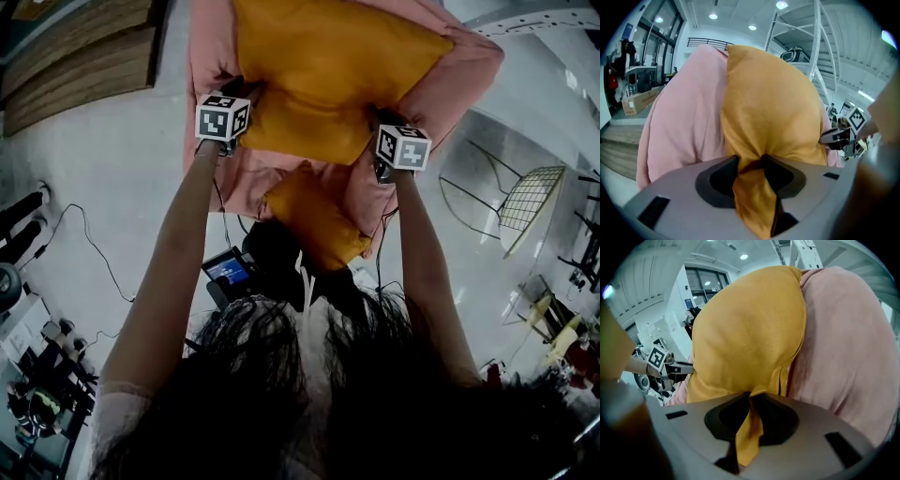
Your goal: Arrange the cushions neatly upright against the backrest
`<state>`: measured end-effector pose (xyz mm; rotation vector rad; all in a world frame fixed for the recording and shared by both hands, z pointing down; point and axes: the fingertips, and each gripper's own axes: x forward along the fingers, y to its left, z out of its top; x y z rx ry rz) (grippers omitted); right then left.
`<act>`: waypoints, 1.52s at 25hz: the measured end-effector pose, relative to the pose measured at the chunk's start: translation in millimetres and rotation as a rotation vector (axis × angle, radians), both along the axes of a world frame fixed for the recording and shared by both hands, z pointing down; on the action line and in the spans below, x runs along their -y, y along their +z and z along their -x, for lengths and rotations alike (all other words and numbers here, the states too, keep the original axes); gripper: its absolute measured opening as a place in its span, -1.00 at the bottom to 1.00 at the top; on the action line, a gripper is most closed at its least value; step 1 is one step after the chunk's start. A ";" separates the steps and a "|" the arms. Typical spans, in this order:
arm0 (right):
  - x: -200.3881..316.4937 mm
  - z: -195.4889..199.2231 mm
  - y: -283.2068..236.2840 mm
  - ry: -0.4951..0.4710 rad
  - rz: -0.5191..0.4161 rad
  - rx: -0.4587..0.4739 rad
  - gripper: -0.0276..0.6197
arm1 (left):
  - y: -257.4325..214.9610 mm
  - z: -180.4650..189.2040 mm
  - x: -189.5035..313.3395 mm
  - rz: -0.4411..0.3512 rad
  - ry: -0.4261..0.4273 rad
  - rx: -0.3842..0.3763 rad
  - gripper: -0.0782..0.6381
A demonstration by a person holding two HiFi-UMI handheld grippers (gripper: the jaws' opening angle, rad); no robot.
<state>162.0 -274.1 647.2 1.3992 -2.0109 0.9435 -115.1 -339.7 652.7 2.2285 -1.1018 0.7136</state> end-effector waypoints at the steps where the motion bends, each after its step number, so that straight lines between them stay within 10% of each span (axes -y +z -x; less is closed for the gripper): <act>1: -2.3 -1.2 -1.7 0.014 -0.001 0.008 -0.77 | -1.1 0.5 -2.2 0.016 -0.014 -0.031 -0.28; 8: -25.3 -7.4 -20.3 0.146 0.002 0.144 -0.36 | -16.8 25.8 -28.0 0.070 -0.136 -0.185 -0.13; 17: -118.6 -13.9 -46.3 0.135 -0.019 0.236 -0.35 | 14.7 13.2 -167.9 0.164 0.146 0.033 -0.13; 28: -255.7 1.0 -29.6 0.296 0.135 0.319 -0.35 | 93.2 -44.7 -247.6 0.375 0.274 -0.078 -0.13; 38: -336.6 12.7 2.1 0.353 0.316 0.327 -0.24 | 151.7 -88.4 -255.6 0.473 0.356 -0.028 -0.11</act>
